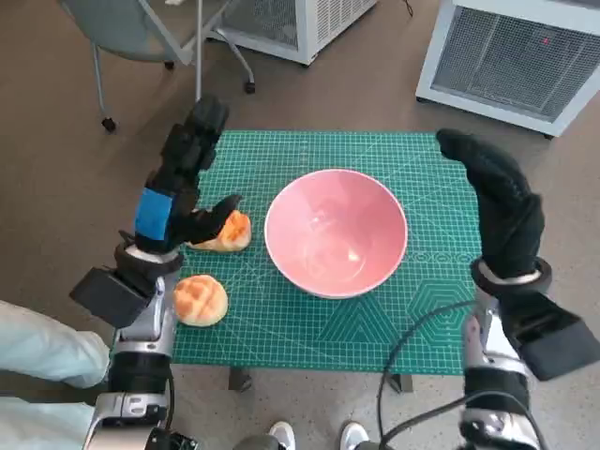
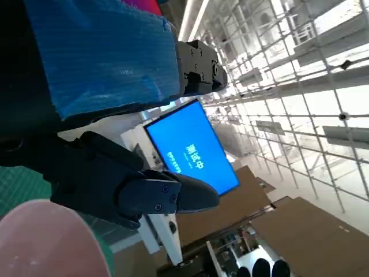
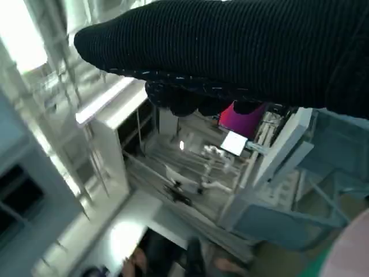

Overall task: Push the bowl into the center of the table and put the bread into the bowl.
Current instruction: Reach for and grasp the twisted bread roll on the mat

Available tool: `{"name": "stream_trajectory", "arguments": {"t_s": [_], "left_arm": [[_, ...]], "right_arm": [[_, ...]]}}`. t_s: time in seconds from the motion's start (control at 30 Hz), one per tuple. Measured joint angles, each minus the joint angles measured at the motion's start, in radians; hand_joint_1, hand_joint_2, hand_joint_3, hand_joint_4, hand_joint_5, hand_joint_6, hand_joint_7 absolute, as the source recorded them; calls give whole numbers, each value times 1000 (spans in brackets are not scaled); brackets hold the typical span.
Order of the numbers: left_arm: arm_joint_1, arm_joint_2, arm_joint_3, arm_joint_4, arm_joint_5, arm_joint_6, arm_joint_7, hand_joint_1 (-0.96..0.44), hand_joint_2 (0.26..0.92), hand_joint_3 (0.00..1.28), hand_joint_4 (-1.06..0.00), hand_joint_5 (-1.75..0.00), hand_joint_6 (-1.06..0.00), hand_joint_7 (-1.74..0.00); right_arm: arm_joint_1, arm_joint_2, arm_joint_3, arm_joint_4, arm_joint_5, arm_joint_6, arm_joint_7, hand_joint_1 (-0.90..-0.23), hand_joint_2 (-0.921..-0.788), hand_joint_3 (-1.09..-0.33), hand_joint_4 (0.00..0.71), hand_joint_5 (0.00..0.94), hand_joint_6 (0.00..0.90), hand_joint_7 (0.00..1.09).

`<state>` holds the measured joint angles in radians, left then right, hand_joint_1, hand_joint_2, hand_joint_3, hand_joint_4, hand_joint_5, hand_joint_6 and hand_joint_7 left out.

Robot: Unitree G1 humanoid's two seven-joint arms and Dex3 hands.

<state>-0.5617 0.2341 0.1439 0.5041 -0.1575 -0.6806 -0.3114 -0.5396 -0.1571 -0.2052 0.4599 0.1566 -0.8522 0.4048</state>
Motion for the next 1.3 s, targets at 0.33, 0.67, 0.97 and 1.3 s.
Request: {"name": "stream_trajectory", "arguments": {"t_s": [0.33, 0.67, 0.97, 1.3], "left_arm": [[-25, 36, 7, 63, 13, -55, -29, -638, 921, 360, -220, -15, -217, -143], [-13, 217, -16, -12, 257, 45, -3, -581, 855, 55, -282, -10, -334, -128], [7, 338, -50, -213, 523, 421, 19, -292, 727, 3, -213, -2, -331, -45], [8, 343, -165, -325, 642, 754, -52, -230, 718, 0, -161, 0, -324, -18]], "right_arm": [[31, -28, 22, -72, -3, 76, -31, -661, -921, -773, 105, 0, -1, 443], [57, -26, 36, -96, -1, 99, -55, -649, -921, -776, 93, 0, -1, 426], [58, -26, 45, -104, -1, 99, -62, -656, -921, -774, 90, 0, -1, 423], [56, -15, 57, -100, 3, 101, -63, -649, -921, -775, 85, 0, -1, 420]]}}
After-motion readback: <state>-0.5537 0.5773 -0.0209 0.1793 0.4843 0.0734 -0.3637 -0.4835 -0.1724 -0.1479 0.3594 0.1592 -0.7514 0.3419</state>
